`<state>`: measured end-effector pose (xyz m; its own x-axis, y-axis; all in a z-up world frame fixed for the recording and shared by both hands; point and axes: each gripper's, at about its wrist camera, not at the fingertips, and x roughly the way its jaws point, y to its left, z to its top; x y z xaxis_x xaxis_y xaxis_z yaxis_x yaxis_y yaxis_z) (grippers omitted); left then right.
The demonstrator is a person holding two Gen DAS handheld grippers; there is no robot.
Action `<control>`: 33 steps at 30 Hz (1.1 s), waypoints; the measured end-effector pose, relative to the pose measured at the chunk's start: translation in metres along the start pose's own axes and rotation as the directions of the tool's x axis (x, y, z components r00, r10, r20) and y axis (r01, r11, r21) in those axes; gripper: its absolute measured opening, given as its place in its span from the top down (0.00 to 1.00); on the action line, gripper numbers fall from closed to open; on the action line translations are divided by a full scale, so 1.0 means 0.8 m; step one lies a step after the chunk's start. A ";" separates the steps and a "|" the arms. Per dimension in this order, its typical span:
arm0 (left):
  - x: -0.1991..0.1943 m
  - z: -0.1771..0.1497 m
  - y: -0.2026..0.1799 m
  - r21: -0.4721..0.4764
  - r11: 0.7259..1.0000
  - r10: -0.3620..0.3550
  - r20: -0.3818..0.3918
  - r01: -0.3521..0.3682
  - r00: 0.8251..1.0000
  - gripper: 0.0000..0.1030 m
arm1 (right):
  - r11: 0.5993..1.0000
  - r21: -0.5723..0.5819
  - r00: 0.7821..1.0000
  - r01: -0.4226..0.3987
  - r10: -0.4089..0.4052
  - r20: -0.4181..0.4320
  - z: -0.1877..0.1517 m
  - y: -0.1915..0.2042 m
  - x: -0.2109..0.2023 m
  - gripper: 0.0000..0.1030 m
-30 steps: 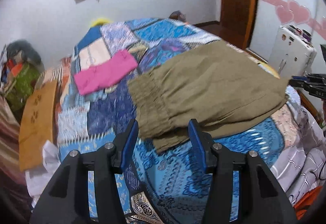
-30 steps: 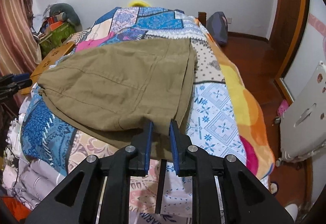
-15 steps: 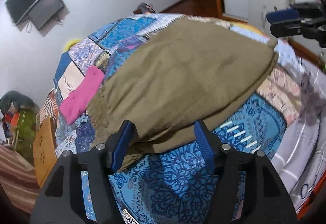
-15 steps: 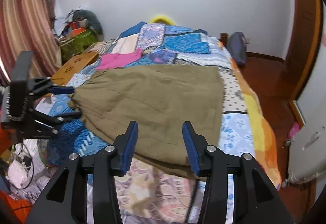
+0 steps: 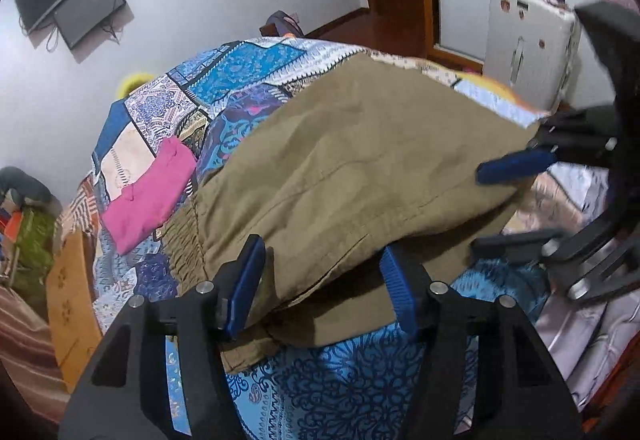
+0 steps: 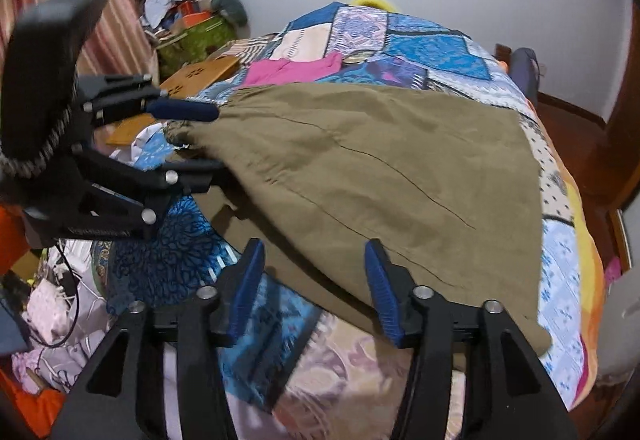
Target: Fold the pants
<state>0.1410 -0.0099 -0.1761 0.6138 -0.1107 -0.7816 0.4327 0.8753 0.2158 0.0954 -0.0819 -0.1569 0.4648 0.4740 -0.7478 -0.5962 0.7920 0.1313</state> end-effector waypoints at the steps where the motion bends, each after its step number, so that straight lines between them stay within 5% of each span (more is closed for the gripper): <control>1: -0.002 0.002 0.001 -0.004 1.000 -0.004 0.005 0.004 1.000 0.43 | 1.000 -0.010 1.000 0.020 -0.020 0.015 0.002 0.003 0.002 0.51; 4: -0.006 0.004 0.001 -0.010 1.000 -0.017 0.018 0.017 1.000 0.43 | 0.998 -0.023 0.997 0.063 -0.062 0.049 0.007 0.000 0.010 0.51; 7: -0.004 0.000 0.000 -0.020 0.999 -0.044 0.008 0.044 0.999 0.43 | 1.000 -0.003 0.998 0.025 -0.025 0.057 0.010 -0.009 0.010 0.79; 10: 0.002 -0.008 -0.006 -0.019 0.997 -0.071 -0.008 0.071 0.997 0.43 | 1.000 -0.006 0.998 0.017 -0.017 0.067 0.012 -0.009 0.006 0.88; 13: 0.006 -0.013 -0.018 0.012 0.999 -0.047 -0.010 0.047 0.999 0.43 | 1.000 -0.014 0.997 0.017 -0.016 0.072 0.012 -0.007 -0.001 0.89; 18: 0.007 -0.011 -0.021 -0.003 1.000 0.003 -0.005 -0.003 1.000 0.74 | 0.999 -0.028 0.997 0.024 -0.022 0.071 0.008 -0.003 -0.009 0.90; 26: -0.014 -0.020 -0.024 -0.033 0.999 -0.009 0.025 0.010 1.000 0.79 | 1.000 -0.019 0.998 0.014 -0.013 0.068 -0.001 0.000 -0.017 0.91; 33: -0.005 -0.039 -0.030 -0.058 0.997 -0.053 -0.032 0.051 0.998 0.79 | 1.000 -0.010 1.000 0.012 -0.012 -0.009 -0.012 0.001 -0.005 0.86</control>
<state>0.1078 -0.0156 -0.1968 0.5690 -0.1416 -0.8100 0.4244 0.8943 0.1419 0.0871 -0.0867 -0.1600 0.4659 0.4607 -0.7555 -0.5971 0.7938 0.1158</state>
